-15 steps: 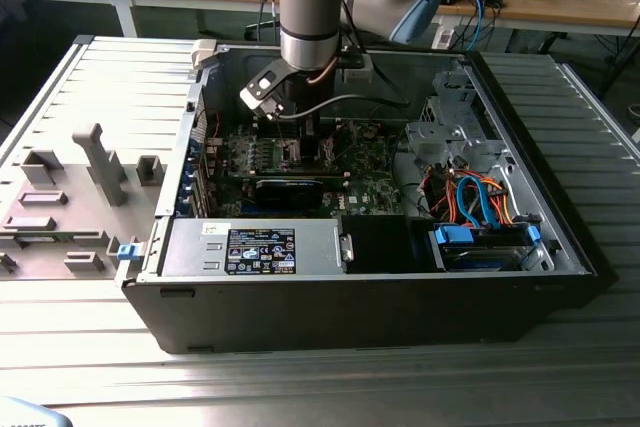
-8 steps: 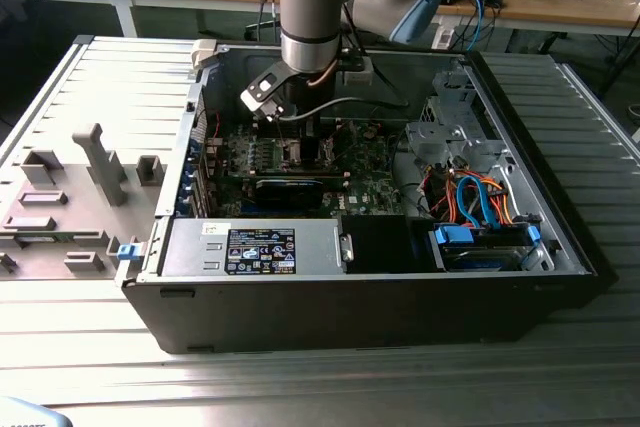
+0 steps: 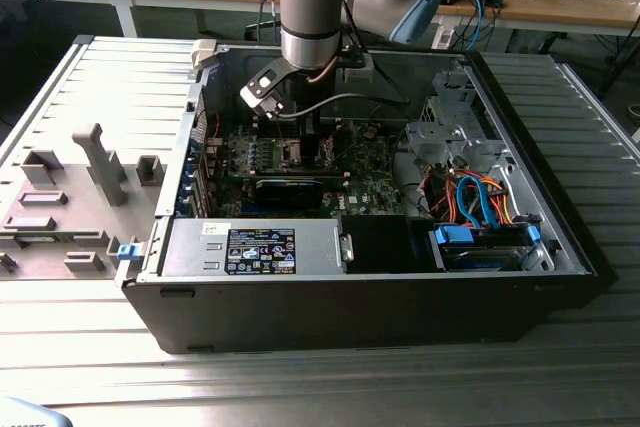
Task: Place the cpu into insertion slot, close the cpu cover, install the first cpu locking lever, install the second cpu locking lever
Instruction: 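Place the cpu into insertion slot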
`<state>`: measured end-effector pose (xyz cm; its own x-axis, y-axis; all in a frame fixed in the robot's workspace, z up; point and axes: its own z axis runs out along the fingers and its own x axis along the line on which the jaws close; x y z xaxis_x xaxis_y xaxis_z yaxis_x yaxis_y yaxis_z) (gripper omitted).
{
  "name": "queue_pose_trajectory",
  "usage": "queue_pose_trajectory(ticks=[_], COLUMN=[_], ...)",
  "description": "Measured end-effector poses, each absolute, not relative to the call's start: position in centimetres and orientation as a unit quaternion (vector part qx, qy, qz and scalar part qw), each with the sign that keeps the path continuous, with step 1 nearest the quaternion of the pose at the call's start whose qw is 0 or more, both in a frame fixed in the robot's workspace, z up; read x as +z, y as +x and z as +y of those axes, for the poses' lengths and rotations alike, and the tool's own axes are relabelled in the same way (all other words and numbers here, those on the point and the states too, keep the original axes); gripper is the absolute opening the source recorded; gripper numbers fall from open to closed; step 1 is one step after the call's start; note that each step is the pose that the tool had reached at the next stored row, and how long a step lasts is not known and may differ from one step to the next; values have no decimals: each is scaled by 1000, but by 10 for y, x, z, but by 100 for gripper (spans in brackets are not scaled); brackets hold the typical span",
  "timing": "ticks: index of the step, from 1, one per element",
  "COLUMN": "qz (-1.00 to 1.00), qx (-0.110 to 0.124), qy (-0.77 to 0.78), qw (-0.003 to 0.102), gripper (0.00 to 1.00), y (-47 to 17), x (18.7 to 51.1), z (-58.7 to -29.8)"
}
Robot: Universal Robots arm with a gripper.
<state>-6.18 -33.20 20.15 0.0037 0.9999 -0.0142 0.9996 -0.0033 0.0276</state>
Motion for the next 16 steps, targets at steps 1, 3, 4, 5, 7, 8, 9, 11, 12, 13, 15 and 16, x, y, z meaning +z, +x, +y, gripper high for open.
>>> queue_pose_trajectory(ticks=[1, 3, 4, 5, 7, 8, 9, 11, 12, 13, 15, 16], qz=[706, 706, 706, 707, 708, 708, 708, 708, 708, 708, 708, 708], qx=[5, 4, 4, 3, 3, 3, 3, 3, 3, 3, 3, 3], qy=[708, 708, 708, 707, 706, 706, 706, 706, 706, 706, 706, 706], qw=[15, 15, 15, 16, 16, 16, 16, 16, 16, 16, 16, 16], gripper=[62, 62, 62, 62, 62, 62, 62, 62, 62, 60, 54, 54], y=[-62, -62, -62, -62, -62, -62, -62, -62, -62, -62, -62, -62], x=[202, 202, 202, 201, 200, 200, 200, 200, 200, 200, 200, 199], z=[-332, -332, -332, -332, -332, -332, -332, -332, -332, -332, -332, -332])
